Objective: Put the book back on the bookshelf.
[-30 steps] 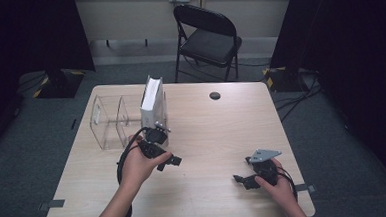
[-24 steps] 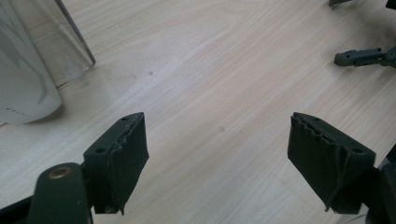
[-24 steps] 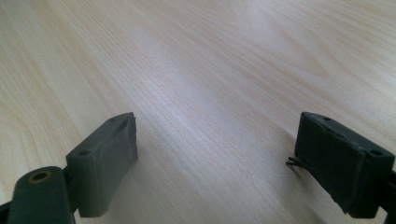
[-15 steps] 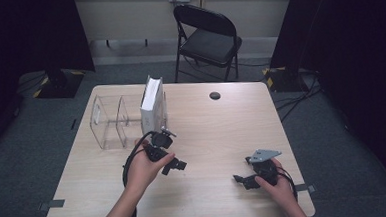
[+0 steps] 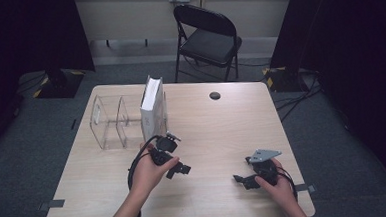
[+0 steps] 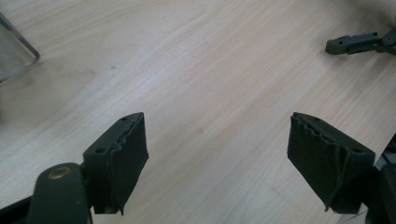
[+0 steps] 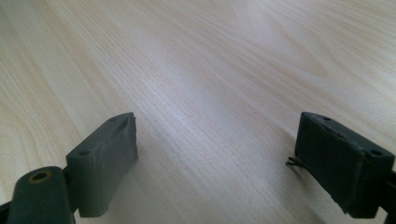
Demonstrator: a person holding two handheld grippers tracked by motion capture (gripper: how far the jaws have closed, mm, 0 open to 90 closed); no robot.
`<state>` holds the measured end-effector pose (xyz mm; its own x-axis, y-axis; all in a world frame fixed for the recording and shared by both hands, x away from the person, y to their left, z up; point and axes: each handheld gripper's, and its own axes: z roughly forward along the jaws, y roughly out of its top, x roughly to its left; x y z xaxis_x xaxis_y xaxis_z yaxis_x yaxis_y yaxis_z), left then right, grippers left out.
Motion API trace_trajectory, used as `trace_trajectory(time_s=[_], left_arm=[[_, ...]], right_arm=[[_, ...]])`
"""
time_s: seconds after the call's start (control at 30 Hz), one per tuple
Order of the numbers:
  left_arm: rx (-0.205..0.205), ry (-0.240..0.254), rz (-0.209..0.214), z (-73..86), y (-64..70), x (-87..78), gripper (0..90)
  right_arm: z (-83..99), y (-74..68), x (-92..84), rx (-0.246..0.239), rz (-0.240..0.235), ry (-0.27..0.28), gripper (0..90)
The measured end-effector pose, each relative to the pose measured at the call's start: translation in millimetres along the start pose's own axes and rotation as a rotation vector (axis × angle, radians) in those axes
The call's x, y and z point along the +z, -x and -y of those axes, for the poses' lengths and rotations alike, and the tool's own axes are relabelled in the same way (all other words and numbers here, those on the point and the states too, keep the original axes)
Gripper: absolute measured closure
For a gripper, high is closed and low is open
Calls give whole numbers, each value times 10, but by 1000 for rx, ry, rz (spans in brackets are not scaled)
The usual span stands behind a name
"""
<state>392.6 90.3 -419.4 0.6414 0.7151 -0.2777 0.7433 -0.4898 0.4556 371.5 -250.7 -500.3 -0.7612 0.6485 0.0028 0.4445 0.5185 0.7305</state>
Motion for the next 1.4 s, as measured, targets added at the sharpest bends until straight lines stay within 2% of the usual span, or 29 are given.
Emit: trace_trajectory(time_s=[0.1,0.13,0.3,0.33,0.5,0.53,0.73,0.9,0.93,1.13,1.4], left_arm=[[-12,0,5,13,23,47,199],[-2,-2,8,14,19,56,199],[-10,-6,23,35,42,124,199],[2,-11,23,36,37,135,199],[-12,-17,31,51,59,195,201],[2,-15,36,51,58,210,201],[-7,-25,51,69,95,288,201],[11,-27,57,74,104,339,201],[-2,-27,57,79,119,348,201],[19,-40,60,96,151,433,202],[22,-47,70,110,193,508,202]], right_arm=[[0,0,-1,0,1,-1,122],[0,0,-1,0,1,-1,122],[0,0,-1,0,1,-1,122],[0,0,0,0,0,0,122],[0,0,-1,0,1,-1,122],[0,0,0,0,0,0,122],[0,0,0,0,0,0,122],[0,0,-1,0,1,-1,122],[0,0,0,0,0,0,122],[0,0,0,0,0,0,122],[0,0,0,0,0,0,122]])
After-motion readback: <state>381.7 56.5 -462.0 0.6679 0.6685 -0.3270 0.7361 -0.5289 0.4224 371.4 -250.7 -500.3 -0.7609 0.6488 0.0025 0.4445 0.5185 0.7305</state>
